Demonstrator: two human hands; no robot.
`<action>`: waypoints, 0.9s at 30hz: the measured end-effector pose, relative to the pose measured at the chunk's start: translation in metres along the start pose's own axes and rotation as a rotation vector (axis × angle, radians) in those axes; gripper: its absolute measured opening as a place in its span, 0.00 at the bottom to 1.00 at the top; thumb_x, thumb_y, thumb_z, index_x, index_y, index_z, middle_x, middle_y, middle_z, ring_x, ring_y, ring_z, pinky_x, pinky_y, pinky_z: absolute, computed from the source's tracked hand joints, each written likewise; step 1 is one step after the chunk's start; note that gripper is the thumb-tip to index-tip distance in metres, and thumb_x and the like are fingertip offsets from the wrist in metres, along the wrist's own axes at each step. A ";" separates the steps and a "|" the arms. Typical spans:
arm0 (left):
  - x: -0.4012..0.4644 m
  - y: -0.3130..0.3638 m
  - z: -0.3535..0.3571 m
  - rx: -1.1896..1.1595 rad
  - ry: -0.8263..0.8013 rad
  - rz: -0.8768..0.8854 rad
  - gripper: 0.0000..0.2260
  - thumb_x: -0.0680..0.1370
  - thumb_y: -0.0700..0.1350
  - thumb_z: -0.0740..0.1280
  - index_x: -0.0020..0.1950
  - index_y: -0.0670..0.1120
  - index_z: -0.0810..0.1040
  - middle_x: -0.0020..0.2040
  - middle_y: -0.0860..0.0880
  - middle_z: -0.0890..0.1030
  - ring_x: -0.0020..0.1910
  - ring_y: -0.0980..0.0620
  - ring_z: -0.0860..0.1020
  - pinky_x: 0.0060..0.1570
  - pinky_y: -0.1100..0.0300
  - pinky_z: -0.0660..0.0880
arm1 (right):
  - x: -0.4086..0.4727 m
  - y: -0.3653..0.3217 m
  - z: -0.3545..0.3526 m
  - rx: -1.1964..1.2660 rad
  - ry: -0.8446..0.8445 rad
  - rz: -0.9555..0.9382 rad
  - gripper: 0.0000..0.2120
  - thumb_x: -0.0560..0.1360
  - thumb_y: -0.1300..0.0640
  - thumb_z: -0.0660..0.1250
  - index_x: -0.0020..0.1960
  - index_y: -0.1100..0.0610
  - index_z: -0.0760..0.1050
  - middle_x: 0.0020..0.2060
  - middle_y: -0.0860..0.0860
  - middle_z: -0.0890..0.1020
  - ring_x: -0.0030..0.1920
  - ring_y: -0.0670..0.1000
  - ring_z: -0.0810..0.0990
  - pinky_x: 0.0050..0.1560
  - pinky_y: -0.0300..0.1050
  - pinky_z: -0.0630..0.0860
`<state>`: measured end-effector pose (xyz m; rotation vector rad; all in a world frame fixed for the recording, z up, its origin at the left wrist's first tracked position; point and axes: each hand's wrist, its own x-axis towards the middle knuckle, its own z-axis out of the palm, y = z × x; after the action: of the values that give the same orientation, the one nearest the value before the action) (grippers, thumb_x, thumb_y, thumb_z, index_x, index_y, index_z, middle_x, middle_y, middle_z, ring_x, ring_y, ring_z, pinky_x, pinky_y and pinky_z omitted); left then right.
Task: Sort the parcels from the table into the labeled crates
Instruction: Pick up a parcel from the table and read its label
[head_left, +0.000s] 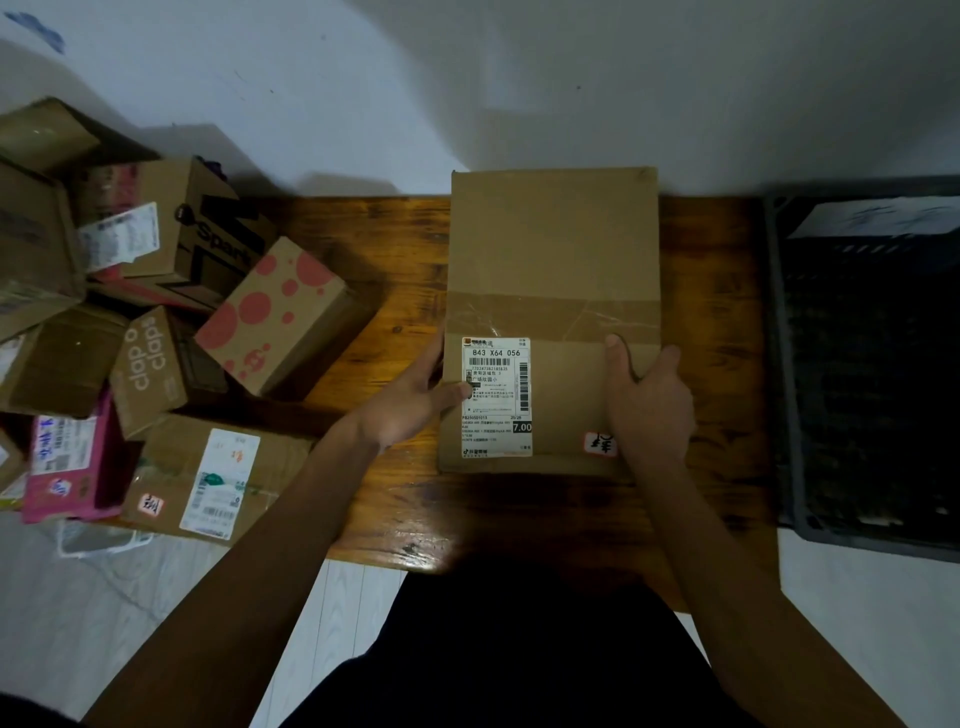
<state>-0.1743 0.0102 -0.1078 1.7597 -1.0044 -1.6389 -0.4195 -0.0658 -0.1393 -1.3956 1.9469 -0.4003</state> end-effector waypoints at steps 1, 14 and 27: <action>-0.001 0.000 0.001 0.003 -0.003 -0.002 0.36 0.81 0.40 0.66 0.81 0.60 0.50 0.74 0.54 0.72 0.73 0.51 0.70 0.66 0.52 0.74 | 0.000 0.001 0.000 0.001 0.005 -0.005 0.32 0.81 0.35 0.56 0.71 0.60 0.64 0.46 0.50 0.73 0.48 0.53 0.75 0.48 0.48 0.69; -0.016 -0.006 0.008 0.016 -0.032 0.020 0.37 0.81 0.41 0.68 0.81 0.59 0.50 0.76 0.55 0.70 0.75 0.52 0.68 0.71 0.46 0.70 | 0.000 0.004 0.000 -0.004 0.014 -0.011 0.30 0.82 0.35 0.56 0.69 0.60 0.65 0.43 0.50 0.73 0.45 0.53 0.74 0.46 0.48 0.69; -0.037 -0.022 0.022 0.077 -0.078 -0.013 0.44 0.80 0.33 0.67 0.81 0.58 0.40 0.78 0.57 0.63 0.76 0.58 0.63 0.76 0.51 0.63 | -0.001 0.005 0.003 -0.024 0.026 -0.017 0.29 0.81 0.34 0.56 0.67 0.59 0.66 0.42 0.50 0.74 0.44 0.52 0.74 0.44 0.48 0.71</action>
<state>-0.1918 0.0550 -0.1057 1.7670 -1.1073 -1.7089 -0.4212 -0.0626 -0.1439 -1.4298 1.9677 -0.4054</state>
